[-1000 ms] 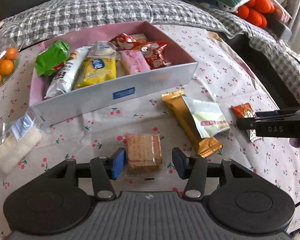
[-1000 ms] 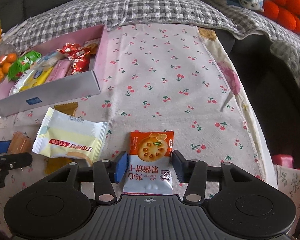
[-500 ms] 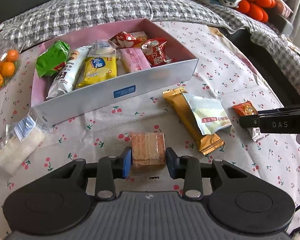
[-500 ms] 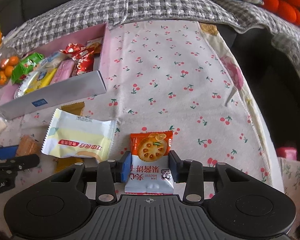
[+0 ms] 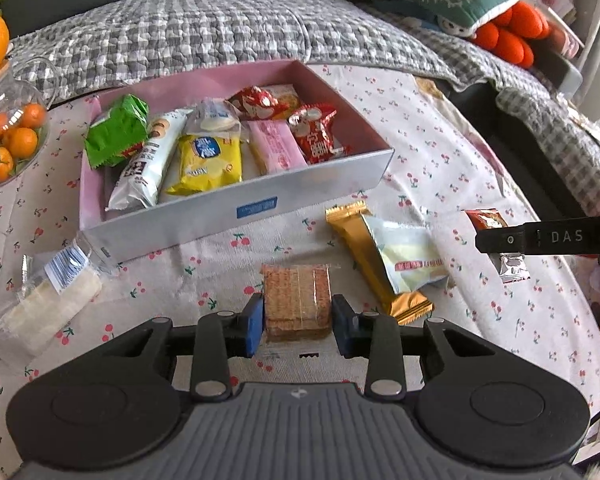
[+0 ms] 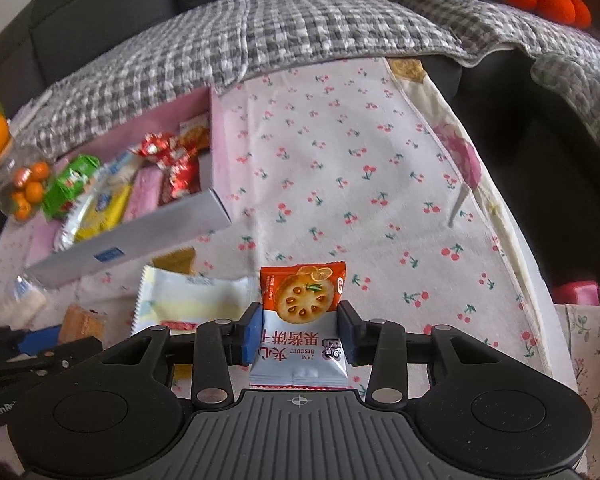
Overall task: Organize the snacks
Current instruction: 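Carry both snacks into the pink box and open both grippers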
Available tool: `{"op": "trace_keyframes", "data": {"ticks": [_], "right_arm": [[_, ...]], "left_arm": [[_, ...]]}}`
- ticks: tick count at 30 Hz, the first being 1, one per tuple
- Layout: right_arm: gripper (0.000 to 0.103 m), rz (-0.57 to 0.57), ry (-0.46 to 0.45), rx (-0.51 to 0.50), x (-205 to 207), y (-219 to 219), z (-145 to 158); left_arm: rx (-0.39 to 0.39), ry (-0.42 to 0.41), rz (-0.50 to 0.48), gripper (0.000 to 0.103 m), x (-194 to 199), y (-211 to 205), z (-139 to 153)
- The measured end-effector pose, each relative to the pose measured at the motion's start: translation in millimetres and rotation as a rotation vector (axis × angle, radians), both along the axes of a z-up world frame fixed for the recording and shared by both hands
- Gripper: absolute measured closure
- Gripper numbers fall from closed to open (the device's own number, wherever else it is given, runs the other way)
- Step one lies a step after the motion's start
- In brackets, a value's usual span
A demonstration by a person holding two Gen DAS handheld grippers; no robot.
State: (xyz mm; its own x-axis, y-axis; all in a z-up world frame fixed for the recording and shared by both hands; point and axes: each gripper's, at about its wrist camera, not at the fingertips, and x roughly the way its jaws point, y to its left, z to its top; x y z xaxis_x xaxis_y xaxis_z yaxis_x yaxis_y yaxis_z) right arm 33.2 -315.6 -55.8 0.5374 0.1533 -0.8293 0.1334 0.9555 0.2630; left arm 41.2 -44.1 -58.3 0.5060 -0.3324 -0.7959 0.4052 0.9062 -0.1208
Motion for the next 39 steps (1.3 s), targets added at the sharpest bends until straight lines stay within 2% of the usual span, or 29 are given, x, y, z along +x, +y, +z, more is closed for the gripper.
{"op": "trace_keyframes", "data": {"ticks": [12, 21, 30, 39], "right_arm": [[0.064, -0.028, -0.078, 0.117, 16.5, 11.7, 31.4], [0.064, -0.018, -0.112, 0.199, 44.1, 38.0, 42.1], [0.064, -0.023, -0.123, 0.24, 78.3, 68.7, 38.9], [0.064, -0.056, -0.158, 0.252, 103.0, 73.3, 27.6]], "left_arm": [[-0.084, -0.032, 0.074, 0.071, 19.1, 18.4, 25.6], [-0.128, -0.06, 0.136, 0.071, 43.3, 30.7, 37.6], [-0.126, -0.103, 0.198, 0.071, 66.2, 32.4, 32.6], [-0.127, -0.116, 0.244, 0.071, 84.7, 31.1, 19.4]]}}
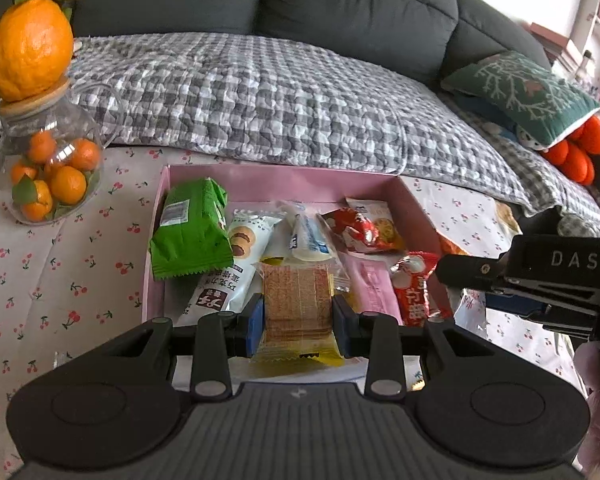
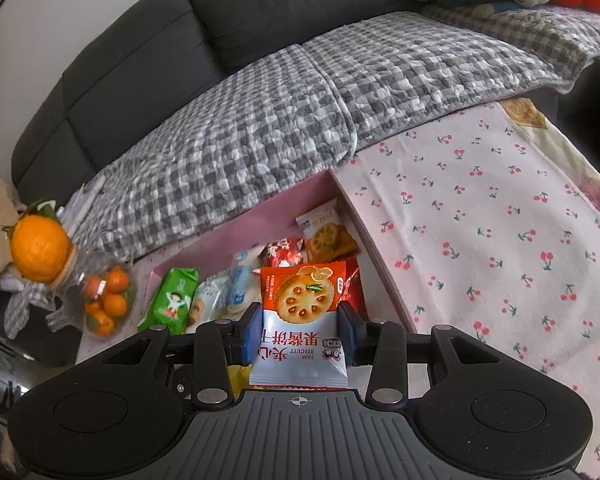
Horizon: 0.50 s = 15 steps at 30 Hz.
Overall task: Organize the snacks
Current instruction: 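Carry both snacks into the pink box and open both grippers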
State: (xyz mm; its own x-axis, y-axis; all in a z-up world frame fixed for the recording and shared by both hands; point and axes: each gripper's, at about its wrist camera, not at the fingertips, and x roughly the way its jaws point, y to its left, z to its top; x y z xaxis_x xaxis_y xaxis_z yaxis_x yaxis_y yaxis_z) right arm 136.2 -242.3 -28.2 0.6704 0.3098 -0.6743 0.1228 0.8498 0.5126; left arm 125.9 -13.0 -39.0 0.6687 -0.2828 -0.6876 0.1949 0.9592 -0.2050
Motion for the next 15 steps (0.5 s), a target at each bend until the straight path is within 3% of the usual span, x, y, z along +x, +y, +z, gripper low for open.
{"op": "trace_keyframes", "data": {"ticks": [15], "right_arm": [[0.064, -0.016, -0.014, 0.033, 15.9, 10.5, -12.5]], "left_arm": [[0.027, 0.015, -0.001, 0.071, 8.5, -15.9, -16.4]]}}
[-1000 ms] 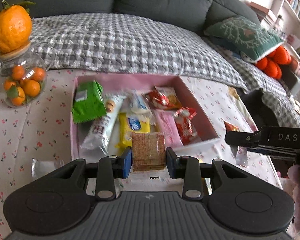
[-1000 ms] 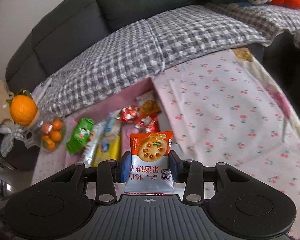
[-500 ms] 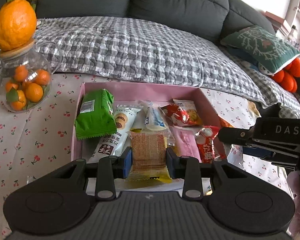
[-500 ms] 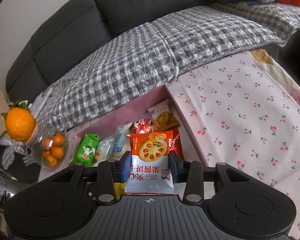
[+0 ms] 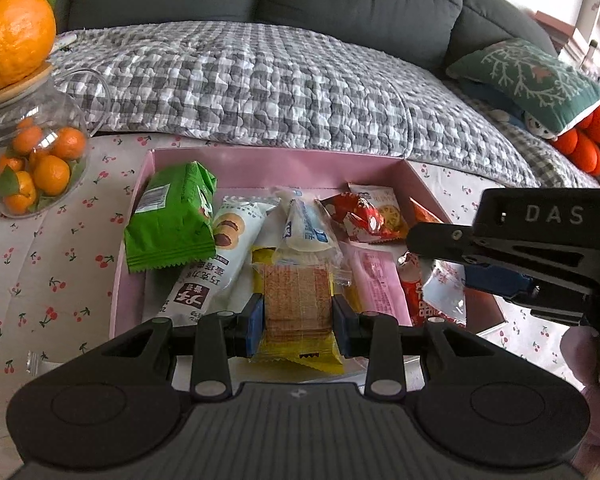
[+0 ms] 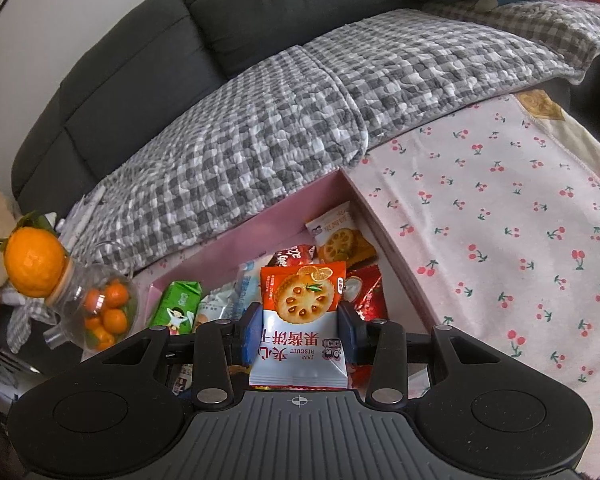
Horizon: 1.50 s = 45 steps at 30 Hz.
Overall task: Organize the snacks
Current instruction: 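Carry both snacks into the pink box and open both grippers, then withdraw both grippers from the box toward the remaining snacks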
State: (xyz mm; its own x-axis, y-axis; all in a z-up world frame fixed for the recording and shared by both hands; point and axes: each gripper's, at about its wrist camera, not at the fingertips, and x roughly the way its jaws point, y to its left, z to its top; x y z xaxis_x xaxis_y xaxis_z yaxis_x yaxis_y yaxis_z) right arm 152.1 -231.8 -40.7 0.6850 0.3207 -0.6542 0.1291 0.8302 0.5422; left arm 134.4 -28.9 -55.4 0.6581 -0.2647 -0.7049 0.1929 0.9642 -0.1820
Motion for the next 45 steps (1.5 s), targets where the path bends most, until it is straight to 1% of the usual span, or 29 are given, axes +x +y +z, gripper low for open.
{"op": "trace_keyframes", "data": {"ticks": [7, 13, 14, 15, 16, 17, 18, 20, 22, 24, 26, 27, 32, 35, 40, 45], "right_arm": [[0.063, -0.004, 0.01, -0.002, 1.3, 1.5, -3.0], [0.061, -0.001, -0.007, -0.013, -1.3, 0.2, -0.6], [0.061, -0.006, -0.016, -0.014, -2.5, -0.5, 0.3], [0.054, -0.01, -0.018, -0.015, -3.2, -1.2, 1.2], [0.048, -0.014, -0.017, -0.012, -3.6, -2.4, 1.9], [0.041, -0.02, -0.019, -0.002, -4.6, -4.2, 2.7], [0.038, -0.024, -0.023, 0.009, -5.6, -5.9, 3.3], [0.037, -0.024, -0.024, 0.021, -6.4, -8.1, 4.0], [0.035, -0.023, -0.023, 0.022, -7.5, -9.0, 4.6], [0.03, -0.02, -0.018, 0.015, -9.0, -9.3, 5.3], [0.026, -0.015, -0.012, 0.006, -11.0, -9.0, 7.6], [0.026, -0.012, -0.011, 0.0, -12.2, -8.7, 9.0], [0.02, 0.001, -0.021, -0.039, -22.7, -10.0, 19.8], [0.018, 0.005, -0.026, -0.051, -30.9, -13.8, 26.5], [0.018, 0.016, -0.046, -0.074, -46.7, -18.6, 38.7], [0.017, 0.056, -0.047, -0.123, -60.6, -18.5, 44.5]], "left_arm": [[0.004, -0.002, -0.008, 0.071, 0.0, -1.3, 0.0], [0.011, -0.005, -0.022, 0.069, -0.9, -0.8, 0.3], [0.015, -0.008, -0.019, 0.067, -1.4, -0.4, 0.9], [0.018, -0.013, -0.018, 0.066, -2.1, 0.1, 2.0], [0.022, -0.018, -0.016, 0.059, -2.6, 0.5, 3.4], [0.025, -0.022, -0.015, 0.051, -2.9, 0.9, 4.8], [0.027, -0.03, -0.013, 0.048, -3.7, 1.6, 6.3], [0.036, -0.043, -0.013, 0.039, -5.4, 2.7, 9.0], [0.046, -0.045, -0.017, 0.034, -6.4, 3.2, 10.0], [0.056, -0.043, -0.018, 0.032, -7.6, 4.2, 10.2], [0.059, -0.038, -0.024, 0.027, -9.8, 5.6, 11.1], [0.068, -0.032, -0.011, 0.026, -11.3, 6.2, 11.7], [0.077, -0.041, -0.027, 0.009, -22.4, 10.9, 19.1], [0.08, -0.042, -0.035, 0.005, -30.0, 14.7, 22.6], [0.092, -0.04, -0.048, 0.001, -42.1, 21.4, 25.7], [0.114, -0.032, -0.06, 0.001, -54.7, 25.4, 27.5]]}}
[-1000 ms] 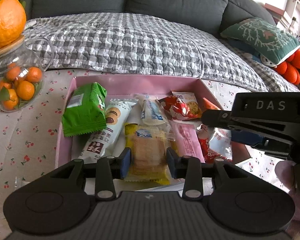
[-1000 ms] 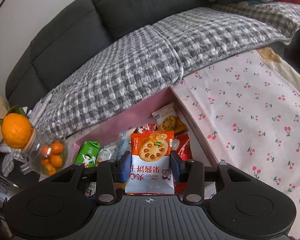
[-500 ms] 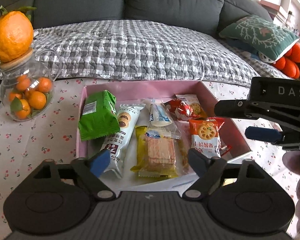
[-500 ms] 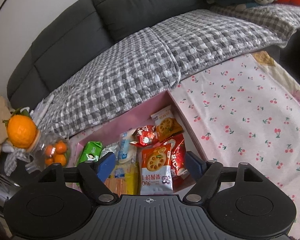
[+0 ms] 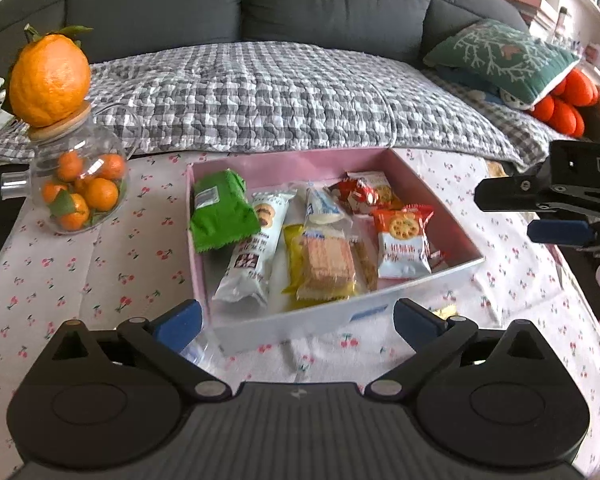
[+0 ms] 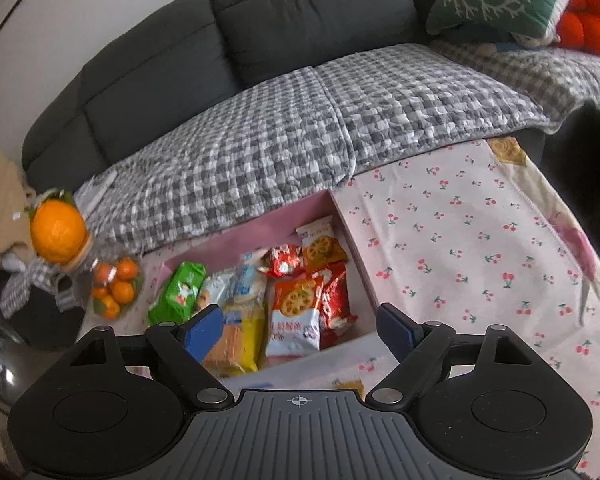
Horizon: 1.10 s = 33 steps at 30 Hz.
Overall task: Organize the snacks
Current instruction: 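Withdraw both grippers from the box toward the remaining snacks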
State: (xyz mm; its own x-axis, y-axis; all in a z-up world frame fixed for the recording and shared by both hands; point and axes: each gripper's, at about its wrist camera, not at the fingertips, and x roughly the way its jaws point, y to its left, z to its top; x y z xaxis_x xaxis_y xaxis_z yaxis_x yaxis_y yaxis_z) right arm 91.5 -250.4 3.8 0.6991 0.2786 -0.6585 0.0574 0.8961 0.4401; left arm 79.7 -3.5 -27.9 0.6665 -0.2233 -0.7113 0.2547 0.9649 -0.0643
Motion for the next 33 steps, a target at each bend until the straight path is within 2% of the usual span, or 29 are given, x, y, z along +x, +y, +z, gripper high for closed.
{"op": "trace_keyframes", "data": {"ticks": [4, 7, 10, 19, 26, 33], "right_arm": [[0.017, 0.035, -0.007, -0.012, -10.6, -1.5, 3.7], [0.011, 0.054, -0.012, -0.019, -17.9, -4.1, 6.0], [0.01, 0.069, -0.02, -0.045, -24.7, -7.0, 7.2], [0.009, 0.083, 0.024, -0.083, -43.9, -12.4, -1.8], [0.009, 0.128, -0.015, -0.129, -59.9, -12.9, -10.2], [0.009, 0.229, -0.05, -0.239, -67.6, -21.0, -32.8]], "left_arm": [[0.012, 0.013, -0.008, 0.001, -8.3, 5.8, 1.6], [0.025, 0.013, -0.015, 0.001, -14.6, 10.7, 3.0], [0.035, 0.009, -0.014, 0.001, -19.9, 16.3, 4.5], [0.005, -0.017, 0.063, 0.001, -29.9, 50.8, 12.6], [-0.028, 0.004, 0.116, 0.001, -35.2, 73.1, 8.6], [-0.059, 0.053, 0.097, 0.001, -50.1, 68.6, -7.7]]}}
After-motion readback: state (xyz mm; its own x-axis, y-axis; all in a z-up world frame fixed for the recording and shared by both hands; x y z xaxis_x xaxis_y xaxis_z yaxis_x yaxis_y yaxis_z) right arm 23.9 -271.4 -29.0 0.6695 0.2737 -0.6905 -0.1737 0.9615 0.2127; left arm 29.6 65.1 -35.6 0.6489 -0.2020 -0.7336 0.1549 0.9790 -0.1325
